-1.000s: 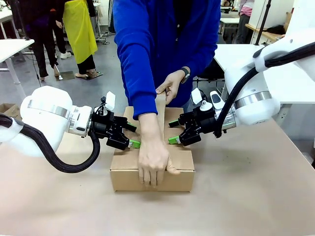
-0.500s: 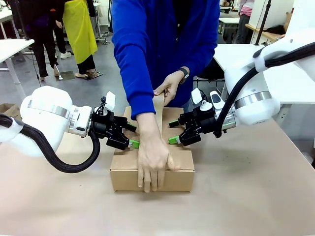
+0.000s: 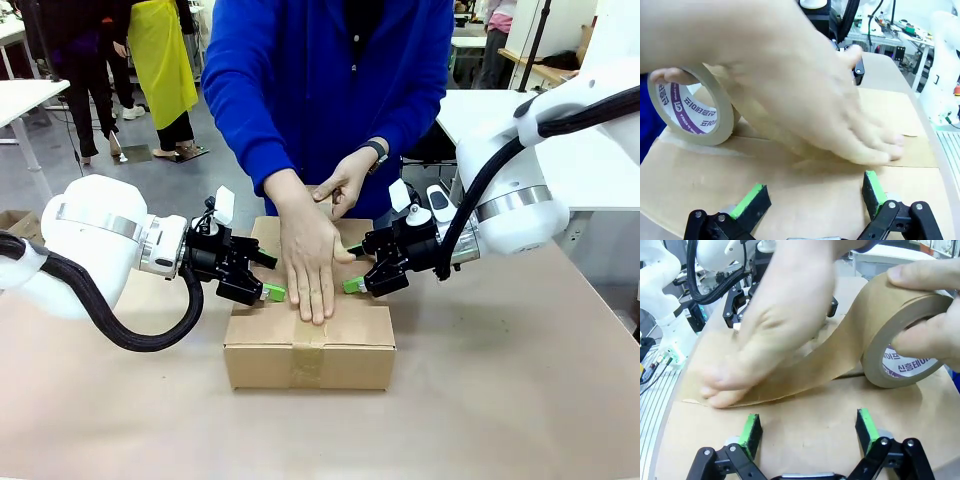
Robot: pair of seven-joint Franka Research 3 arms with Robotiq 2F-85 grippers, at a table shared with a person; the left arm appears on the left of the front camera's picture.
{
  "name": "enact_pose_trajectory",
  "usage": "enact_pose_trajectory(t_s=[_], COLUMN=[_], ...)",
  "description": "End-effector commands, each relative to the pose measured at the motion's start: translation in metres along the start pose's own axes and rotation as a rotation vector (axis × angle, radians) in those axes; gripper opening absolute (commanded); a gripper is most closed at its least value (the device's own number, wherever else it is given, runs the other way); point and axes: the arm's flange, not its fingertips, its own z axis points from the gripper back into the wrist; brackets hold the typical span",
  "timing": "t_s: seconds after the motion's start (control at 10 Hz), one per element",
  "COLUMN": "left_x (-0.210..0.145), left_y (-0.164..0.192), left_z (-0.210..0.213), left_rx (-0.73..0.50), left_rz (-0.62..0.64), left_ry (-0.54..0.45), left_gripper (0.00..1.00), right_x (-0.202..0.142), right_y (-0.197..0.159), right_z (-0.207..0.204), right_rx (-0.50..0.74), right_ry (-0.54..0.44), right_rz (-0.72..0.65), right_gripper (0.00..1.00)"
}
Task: Pack the gift set into the box.
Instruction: Press and hold the closed box until the human finishes sealing it.
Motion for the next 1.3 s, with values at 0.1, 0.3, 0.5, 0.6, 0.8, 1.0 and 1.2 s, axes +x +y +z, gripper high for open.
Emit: enact_pose_trajectory(t_s=[0.1, 0.3, 0.5, 0.6, 0.8, 1.0, 1.2], left_x=[-0.0026, -0.0026, -0.0026, -0.0026, -0.0026, -0.0026, -0.0026], left_y=[-0.0011, -0.0011, -0.0011, -0.0011, -0.0011, -0.0011, -0.0011], left_z=[-0.0007, -0.0007, -0.0007, -0.0007, -0.0007, -0.0007, -0.0007], left_rx=[0.0, 0.0, 0.0, 0.0, 0.0, 0.0, 0.0], left_rz=[0.004, 0.004, 0.004, 0.004, 0.004, 0.004, 0.004], left_ry=[0.006, 0.006, 0.006, 0.006, 0.006, 0.006, 0.006], left_gripper=[1.0, 1.0, 1.0, 1.0, 1.0, 1.0, 1.0], right_x=[-0.0022, -0.0022, -0.0022, -0.0022, -0.0022, -0.0022, -0.0022], right_y=[0.0004, 0.0004, 0.0004, 0.0004, 0.0004, 0.0004, 0.0004], right_z=[-0.0014, -0.0014, -0.0014, -0.0014, -0.0014, -0.0014, -0.0014], right_rx=[-0.002, -0.002, -0.002, -0.002, -0.002, -0.002, -0.002], right_ry=[0.005, 0.005, 0.005, 0.005, 0.005, 0.005, 0.005], right_rz=[0.009, 0.009, 0.009, 0.009, 0.009, 0.009, 0.009], right_gripper=[1.0, 1.0, 1.0, 1.0, 1.0, 1.0, 1.0])
